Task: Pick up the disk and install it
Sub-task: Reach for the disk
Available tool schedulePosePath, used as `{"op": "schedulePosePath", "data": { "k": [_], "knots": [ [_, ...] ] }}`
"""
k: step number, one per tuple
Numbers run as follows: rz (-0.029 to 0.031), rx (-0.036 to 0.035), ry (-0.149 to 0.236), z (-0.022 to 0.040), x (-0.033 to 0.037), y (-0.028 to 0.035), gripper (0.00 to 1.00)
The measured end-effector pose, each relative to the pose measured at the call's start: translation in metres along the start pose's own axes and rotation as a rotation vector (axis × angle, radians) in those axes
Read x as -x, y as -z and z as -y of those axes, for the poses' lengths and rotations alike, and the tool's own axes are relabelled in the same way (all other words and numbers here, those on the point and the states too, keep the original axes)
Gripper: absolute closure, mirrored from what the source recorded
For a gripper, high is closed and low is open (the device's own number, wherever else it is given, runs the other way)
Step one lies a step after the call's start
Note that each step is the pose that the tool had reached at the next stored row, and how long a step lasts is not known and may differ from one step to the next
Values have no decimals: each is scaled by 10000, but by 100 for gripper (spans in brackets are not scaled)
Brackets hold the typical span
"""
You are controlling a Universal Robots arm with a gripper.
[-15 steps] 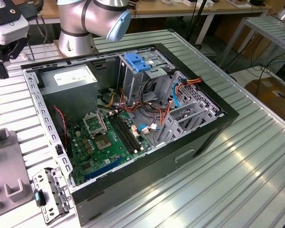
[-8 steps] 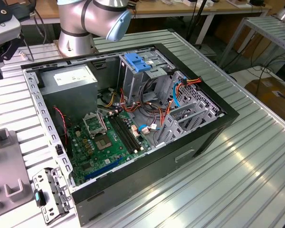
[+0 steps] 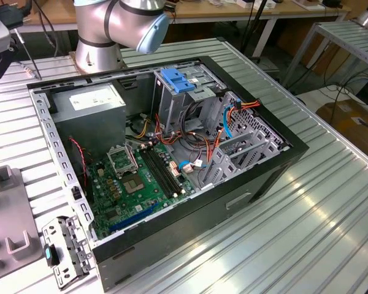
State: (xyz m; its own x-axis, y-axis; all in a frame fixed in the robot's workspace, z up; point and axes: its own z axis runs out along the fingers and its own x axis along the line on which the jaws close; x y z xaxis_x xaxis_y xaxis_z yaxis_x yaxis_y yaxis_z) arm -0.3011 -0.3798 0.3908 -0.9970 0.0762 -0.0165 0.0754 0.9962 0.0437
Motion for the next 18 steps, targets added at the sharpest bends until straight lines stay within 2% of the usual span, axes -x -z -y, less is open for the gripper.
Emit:
{"op": "schedulePosePath", "data": {
  "k": [9, 18],
  "knots": [
    [-2, 0, 0, 11, -148, 0, 89],
    [-7, -1, 0, 25, -325, 1, 89]
  ]
}}
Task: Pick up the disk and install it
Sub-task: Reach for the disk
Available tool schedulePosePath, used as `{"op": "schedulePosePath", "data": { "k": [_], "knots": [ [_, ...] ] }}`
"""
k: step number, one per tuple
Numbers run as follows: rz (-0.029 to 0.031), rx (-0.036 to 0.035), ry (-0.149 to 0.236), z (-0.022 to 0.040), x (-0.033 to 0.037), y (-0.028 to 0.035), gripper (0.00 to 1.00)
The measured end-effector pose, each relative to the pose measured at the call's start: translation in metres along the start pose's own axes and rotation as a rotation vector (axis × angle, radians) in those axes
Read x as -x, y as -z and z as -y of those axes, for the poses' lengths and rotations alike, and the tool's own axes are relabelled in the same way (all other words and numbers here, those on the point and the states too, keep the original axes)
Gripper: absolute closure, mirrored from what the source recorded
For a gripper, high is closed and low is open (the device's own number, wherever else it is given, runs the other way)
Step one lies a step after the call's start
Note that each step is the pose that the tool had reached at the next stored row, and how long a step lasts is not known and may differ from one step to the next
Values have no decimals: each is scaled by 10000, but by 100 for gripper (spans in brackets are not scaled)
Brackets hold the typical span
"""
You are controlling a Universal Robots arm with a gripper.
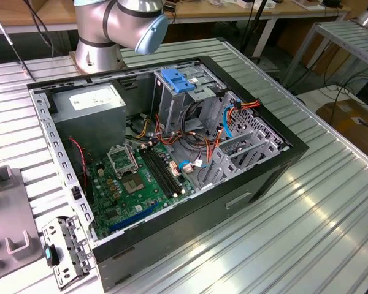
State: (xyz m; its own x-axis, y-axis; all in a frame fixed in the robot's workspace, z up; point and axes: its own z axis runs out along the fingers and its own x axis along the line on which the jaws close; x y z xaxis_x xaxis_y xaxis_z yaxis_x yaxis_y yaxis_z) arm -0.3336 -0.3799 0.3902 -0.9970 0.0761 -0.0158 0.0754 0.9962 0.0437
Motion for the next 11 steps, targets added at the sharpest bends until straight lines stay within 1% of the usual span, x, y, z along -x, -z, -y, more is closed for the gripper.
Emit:
{"op": "schedulePosePath", "data": {
  "k": [3, 11],
  "knots": [
    [-2, 0, 0, 1, -17, 0, 89],
    [-2, 0, -1, 1, -19, 0, 89]
  ]
}}
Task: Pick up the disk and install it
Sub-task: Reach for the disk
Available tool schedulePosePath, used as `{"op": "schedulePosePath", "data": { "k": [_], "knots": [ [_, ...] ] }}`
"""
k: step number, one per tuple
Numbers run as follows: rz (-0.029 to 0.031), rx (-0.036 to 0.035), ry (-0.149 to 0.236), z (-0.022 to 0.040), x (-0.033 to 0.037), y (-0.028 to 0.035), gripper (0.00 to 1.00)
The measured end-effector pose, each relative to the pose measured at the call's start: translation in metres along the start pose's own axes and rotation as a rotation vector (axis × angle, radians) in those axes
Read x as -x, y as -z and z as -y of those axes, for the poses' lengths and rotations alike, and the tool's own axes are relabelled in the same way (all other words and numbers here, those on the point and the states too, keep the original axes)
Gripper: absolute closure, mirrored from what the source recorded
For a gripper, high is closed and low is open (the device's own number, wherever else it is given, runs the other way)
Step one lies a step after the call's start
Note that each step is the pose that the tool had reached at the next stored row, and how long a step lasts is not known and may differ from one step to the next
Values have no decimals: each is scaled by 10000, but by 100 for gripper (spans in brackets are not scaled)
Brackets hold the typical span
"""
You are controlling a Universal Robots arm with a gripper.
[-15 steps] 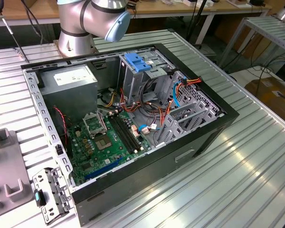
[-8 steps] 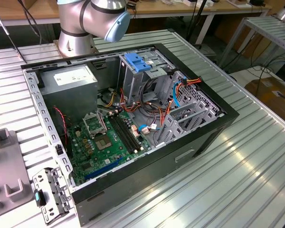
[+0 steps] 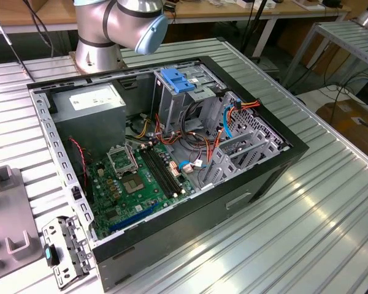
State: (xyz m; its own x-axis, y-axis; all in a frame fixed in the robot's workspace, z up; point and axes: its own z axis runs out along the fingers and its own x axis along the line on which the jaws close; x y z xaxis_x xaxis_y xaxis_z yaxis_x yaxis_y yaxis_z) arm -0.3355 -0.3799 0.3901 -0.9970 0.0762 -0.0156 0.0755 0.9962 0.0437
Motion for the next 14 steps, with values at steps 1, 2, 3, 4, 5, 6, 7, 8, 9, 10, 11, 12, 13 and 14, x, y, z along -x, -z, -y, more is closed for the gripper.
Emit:
{"op": "schedulePosePath", "data": {
  "k": [1, 2, 3, 4, 5, 6, 7, 8, 9, 10, 11, 12, 13, 14],
  "knots": [
    [0, 0, 0, 0, -1, 0, 89],
    [0, 0, 0, 0, -2, 0, 89],
    [0, 0, -1, 0, -4, 0, 89],
    [0, 0, -1, 1, -8, 0, 89],
    [0, 0, -1, 1, -14, 0, 89],
    [0, 0, -1, 1, -20, 0, 89],
    [0, 0, -1, 2, -33, 0, 89],
    [0, 0, -1, 3, -41, 1, 89],
    [0, 0, 0, 4, -48, 1, 89],
    [0, 0, -1, 4, -62, 1, 89],
    [0, 0, 0, 6, -75, 1, 89],
    [0, 0, 0, 7, -90, 2, 89],
    [0, 0, 0, 8, -104, 2, 89],
    [0, 1, 0, 8, -113, 2, 89]
  ]
}}
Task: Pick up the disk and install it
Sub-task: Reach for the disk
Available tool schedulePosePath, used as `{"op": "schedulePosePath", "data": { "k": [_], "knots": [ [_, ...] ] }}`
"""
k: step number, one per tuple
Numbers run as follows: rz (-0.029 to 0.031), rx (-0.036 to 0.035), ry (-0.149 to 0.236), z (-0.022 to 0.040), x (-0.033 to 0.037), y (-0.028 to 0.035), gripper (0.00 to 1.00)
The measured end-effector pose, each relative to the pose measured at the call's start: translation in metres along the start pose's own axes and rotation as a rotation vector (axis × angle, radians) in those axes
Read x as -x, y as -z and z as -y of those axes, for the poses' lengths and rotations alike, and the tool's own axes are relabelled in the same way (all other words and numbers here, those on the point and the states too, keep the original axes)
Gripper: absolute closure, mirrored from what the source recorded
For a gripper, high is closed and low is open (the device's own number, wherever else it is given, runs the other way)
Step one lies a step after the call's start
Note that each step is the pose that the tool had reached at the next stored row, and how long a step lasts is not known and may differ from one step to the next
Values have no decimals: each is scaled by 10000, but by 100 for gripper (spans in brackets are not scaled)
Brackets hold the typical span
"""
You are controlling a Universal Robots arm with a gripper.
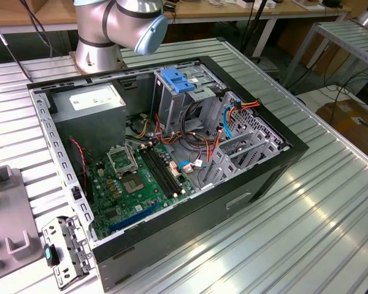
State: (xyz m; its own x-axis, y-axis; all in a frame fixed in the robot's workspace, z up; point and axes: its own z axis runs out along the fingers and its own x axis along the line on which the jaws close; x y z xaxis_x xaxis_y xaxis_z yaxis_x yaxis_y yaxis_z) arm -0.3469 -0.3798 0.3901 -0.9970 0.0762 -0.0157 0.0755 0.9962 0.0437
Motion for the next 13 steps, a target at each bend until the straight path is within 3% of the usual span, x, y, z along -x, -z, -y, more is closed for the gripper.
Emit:
{"op": "schedulePosePath", "data": {
  "k": [13],
  "knots": [
    [0, 0, 0, 14, -181, 3, 89]
  ]
}}
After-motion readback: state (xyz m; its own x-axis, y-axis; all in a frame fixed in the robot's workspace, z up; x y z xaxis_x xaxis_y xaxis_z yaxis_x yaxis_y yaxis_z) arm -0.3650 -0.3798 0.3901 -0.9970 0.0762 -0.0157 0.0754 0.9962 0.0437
